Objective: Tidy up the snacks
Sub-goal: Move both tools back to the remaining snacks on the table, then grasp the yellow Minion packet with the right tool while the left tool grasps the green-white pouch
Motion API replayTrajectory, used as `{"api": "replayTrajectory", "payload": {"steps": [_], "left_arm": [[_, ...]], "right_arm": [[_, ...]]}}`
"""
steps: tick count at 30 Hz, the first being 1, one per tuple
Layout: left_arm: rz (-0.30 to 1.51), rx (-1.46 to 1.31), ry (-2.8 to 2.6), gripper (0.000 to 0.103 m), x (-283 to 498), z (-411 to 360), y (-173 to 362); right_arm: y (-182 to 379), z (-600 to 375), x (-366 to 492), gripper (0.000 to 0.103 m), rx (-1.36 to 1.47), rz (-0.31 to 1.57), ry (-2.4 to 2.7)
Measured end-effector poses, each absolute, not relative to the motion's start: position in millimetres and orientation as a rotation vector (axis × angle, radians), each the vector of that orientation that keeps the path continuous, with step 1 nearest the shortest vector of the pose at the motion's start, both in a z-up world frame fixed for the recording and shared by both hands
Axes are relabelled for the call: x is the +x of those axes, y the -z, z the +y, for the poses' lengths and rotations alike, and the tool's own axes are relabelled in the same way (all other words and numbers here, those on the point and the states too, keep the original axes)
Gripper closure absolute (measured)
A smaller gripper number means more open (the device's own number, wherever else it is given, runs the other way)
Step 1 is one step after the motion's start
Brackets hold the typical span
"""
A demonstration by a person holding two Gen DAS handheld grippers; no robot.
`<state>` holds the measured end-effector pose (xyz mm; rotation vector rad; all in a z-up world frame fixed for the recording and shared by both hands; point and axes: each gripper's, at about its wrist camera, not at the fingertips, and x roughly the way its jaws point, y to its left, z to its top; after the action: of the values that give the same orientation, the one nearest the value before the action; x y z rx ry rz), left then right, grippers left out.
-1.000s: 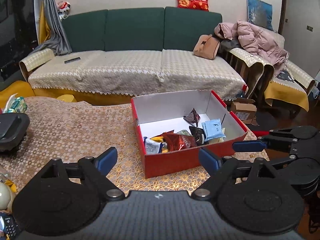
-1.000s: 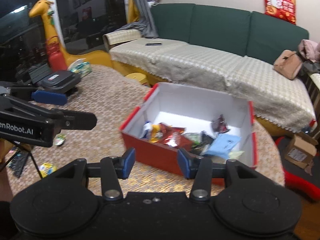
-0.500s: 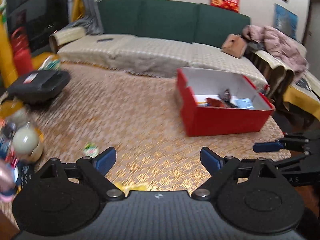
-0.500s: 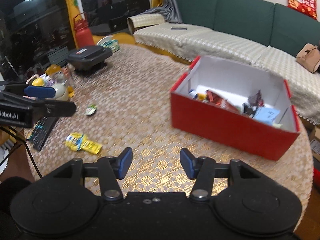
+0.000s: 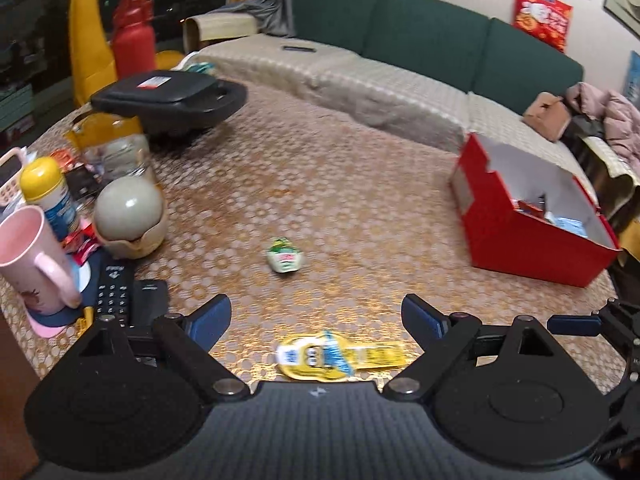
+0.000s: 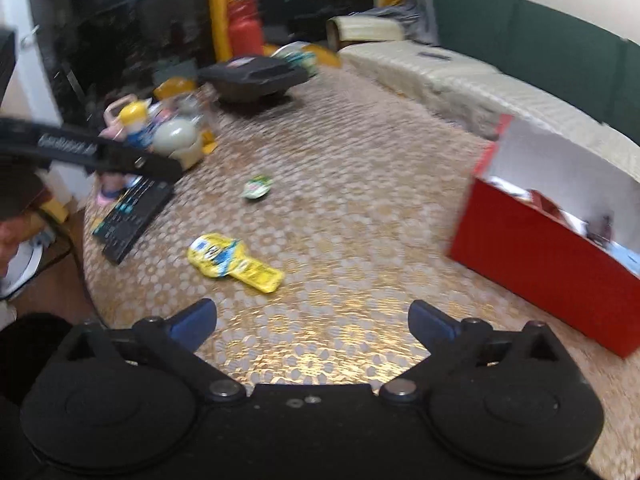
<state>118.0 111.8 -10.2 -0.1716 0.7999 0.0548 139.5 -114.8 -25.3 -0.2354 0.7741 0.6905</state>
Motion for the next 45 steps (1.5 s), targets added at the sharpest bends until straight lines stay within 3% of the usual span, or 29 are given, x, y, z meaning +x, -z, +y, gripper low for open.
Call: {"api": "replayTrajectory", "payload": {"steps": [12,22,30,38,45], "left_arm": [[0.865,-0.181,-0.118,0.011,136,147,42],[0.886,-0.201,-0.169,0.011,139,175,52],[0.903,-0.232,-0.195,0.011,137,191,59],[0.91,-0.218,-0.184,0.011,143,185,62],[0.915,-0.189,-0.14,0.011,169,168,61]], "right_arm": [[68,-39,168,0.001,-0.443,0.786,-0.844],[87,2,192,0.008,-0.481,0.823,-0.965],[95,22,200,0.027,-0.514,0.851,-1.01],[94,28,195,0.051,-0.564,0.829,-1.022],[85,8,200,0.052,-0.51,0.83,-0.965]]}}
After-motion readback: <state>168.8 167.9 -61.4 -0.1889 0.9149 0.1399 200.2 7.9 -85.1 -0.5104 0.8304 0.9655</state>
